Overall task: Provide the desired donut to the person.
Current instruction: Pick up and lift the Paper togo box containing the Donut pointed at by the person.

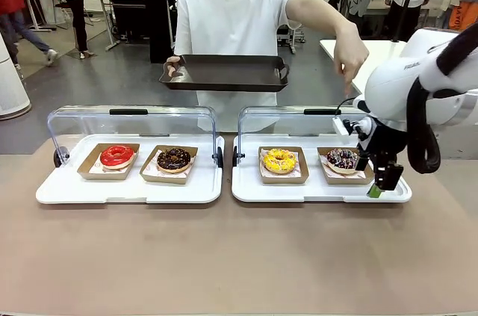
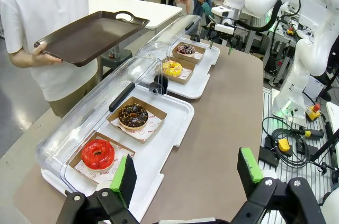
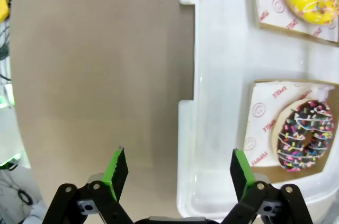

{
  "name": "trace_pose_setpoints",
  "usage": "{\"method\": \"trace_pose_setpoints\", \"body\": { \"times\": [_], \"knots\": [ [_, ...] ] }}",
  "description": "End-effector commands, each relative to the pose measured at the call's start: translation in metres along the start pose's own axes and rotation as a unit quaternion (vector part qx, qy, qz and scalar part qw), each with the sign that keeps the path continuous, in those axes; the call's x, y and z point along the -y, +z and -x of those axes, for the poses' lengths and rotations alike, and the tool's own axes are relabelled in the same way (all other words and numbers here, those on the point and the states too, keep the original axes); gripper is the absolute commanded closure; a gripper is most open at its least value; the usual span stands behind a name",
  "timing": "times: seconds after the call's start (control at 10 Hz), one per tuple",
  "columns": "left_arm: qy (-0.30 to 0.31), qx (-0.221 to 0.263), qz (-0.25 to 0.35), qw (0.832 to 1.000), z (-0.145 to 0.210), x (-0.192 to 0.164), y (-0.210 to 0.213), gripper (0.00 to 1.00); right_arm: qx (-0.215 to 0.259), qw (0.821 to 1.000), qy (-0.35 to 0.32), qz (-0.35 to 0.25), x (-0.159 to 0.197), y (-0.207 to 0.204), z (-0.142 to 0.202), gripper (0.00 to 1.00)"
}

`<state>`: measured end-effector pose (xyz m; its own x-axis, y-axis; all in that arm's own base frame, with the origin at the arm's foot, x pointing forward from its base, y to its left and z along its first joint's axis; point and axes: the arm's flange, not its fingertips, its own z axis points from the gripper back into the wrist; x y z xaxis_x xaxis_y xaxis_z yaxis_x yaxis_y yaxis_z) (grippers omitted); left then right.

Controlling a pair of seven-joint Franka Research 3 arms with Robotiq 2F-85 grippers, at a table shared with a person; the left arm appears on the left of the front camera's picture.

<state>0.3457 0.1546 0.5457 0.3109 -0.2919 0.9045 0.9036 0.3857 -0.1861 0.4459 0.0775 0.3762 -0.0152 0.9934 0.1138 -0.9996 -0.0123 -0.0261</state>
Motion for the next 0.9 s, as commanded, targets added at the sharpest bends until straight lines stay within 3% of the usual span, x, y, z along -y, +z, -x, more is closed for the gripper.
{"method": "trace_pose_setpoints", "body": {
  "times": [0.0, 0.1, 0.2, 0.5, 0.8],
  "knots": [
    [-0.001, 0.003, 0.001, 1.0, 0.0, 0.0, 0.001, 0.0, -0.013, 1.0, -0.017, 0.011, 0.008, -0.003, -0.006, 0.0],
    [-0.001, 0.003, 0.001, 1.0, 0.0, 0.0, 0.001, 0.0, -0.032, 0.999, -0.036, 0.022, 0.009, 0.0, -0.008, 0.0],
    [-0.001, 0.003, 0.001, 1.0, 0.0, 0.0, 0.001, 0.0, -0.001, 1.0, -0.003, 0.001, 0.004, -0.004, -0.002, 0.0],
    [-0.001, 0.003, 0.001, 1.0, 0.0, 0.0, 0.001, 0.0, -0.001, 1.0, -0.003, 0.001, 0.004, -0.004, -0.002, 0.0],
    [-0.001, 0.003, 0.001, 1.0, 0.0, 0.0, 0.001, 0.0, -0.031, 0.999, -0.016, 0.02, 0.007, -0.015, -0.012, 0.0]
  ]
}}
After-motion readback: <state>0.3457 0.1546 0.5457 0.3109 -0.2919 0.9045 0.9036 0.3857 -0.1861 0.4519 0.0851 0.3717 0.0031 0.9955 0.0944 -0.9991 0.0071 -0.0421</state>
